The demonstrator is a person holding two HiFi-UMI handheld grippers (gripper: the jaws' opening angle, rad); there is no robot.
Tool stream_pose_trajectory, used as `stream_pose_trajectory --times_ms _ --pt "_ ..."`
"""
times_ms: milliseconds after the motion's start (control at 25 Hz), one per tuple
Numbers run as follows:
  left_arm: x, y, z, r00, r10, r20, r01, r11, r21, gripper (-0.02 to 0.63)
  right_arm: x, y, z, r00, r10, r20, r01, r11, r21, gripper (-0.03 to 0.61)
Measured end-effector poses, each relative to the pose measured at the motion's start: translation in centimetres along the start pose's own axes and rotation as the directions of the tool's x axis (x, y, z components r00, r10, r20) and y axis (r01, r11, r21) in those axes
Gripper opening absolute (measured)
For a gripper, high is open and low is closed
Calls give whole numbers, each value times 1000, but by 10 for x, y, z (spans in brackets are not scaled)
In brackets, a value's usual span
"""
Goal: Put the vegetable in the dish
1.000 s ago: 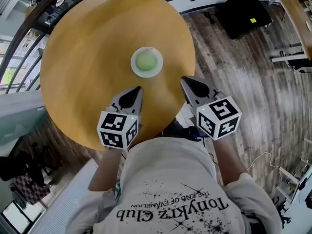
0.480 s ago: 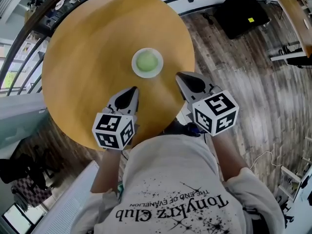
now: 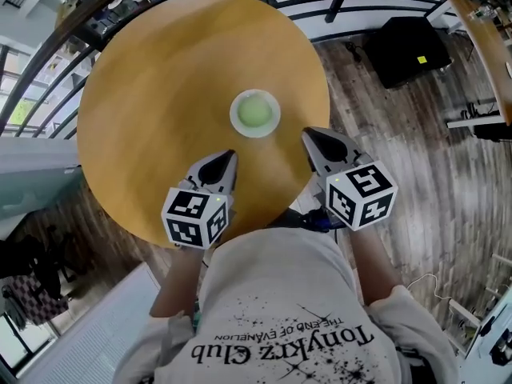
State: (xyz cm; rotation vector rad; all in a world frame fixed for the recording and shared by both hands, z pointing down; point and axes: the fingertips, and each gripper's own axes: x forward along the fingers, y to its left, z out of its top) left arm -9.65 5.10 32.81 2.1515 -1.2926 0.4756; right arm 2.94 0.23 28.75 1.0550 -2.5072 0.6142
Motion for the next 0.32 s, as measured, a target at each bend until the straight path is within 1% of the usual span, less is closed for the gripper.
stream_pose_trajectory --times_ms 120,320 --pt "-4 2 -1 1000 12 -5 -12 1000 3 23 1 4 0 1000 4 -2 -4 1000 3 24" --pt "-12 3 -6 1000 6 -21 -6 1000 -11 23 0 11 -4 1000 -1 -10 1 1000 8 23"
